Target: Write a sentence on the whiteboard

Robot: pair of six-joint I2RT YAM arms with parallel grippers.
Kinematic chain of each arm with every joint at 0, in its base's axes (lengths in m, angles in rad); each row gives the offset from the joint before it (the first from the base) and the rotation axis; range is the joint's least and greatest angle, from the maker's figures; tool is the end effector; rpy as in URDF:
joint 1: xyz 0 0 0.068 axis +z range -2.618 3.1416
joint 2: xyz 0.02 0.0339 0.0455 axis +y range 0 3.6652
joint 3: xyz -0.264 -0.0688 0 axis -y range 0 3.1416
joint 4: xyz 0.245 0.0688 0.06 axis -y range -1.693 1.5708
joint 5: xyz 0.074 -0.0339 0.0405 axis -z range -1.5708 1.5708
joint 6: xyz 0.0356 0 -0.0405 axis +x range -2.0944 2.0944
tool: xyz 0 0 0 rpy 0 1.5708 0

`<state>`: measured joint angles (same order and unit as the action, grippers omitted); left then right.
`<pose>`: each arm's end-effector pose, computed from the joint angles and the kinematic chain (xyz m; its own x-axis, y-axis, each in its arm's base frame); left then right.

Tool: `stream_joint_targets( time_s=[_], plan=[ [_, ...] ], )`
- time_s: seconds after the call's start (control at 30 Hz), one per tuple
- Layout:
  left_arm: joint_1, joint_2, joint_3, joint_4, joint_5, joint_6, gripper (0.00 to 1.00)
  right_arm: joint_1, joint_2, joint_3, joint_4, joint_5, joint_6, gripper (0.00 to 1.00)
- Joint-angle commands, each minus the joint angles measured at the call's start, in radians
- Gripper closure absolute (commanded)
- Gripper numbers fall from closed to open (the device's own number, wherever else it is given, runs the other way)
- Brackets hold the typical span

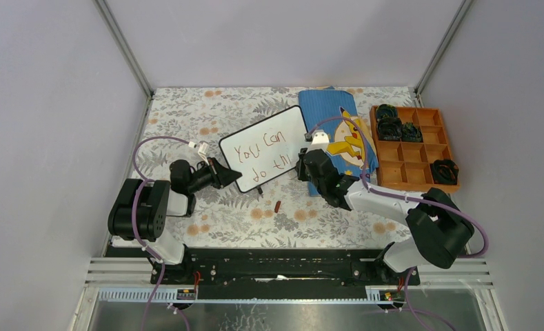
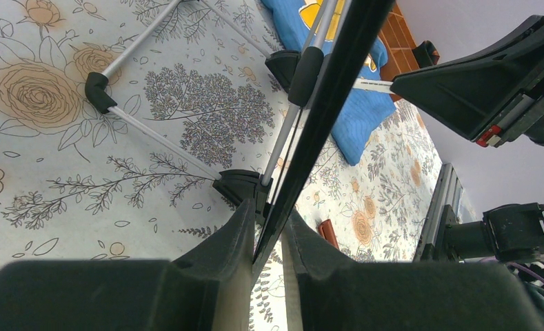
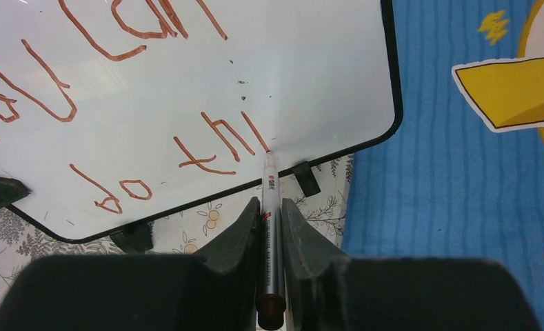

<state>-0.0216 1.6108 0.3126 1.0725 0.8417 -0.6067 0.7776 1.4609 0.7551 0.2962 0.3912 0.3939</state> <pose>0.2489 -0.0319 0.1356 -0.6063 -0.3668 -0.7055 0.4813 0.5370 -0.6928 0.2336 0.2110 0.2201 -0.4153 0.0890 -0.9053 -0.2598 0.9421 0.2118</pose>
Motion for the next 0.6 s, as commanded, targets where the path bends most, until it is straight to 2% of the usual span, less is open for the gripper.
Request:
stream_joint_targets(
  time_s=[0.0, 0.27, 0.57],
  plan=[
    [-0.007, 0.017, 0.010, -0.046, -0.026, 0.037, 0.75, -0.009, -0.065, 0.002, 0.017, 0.003, 0.023, 1.00],
    [-0.007, 0.017, 0.010, -0.046, -0.024, 0.038, 0.75, -0.034, -0.157, 0.027, 0.002, -0.004, 0.078, 1.00],
    [-0.009, 0.017, 0.011, -0.048, -0.024, 0.039, 0.75, -0.095, -0.119, 0.034, 0.018, -0.072, 0.145, 1.00]
  ],
)
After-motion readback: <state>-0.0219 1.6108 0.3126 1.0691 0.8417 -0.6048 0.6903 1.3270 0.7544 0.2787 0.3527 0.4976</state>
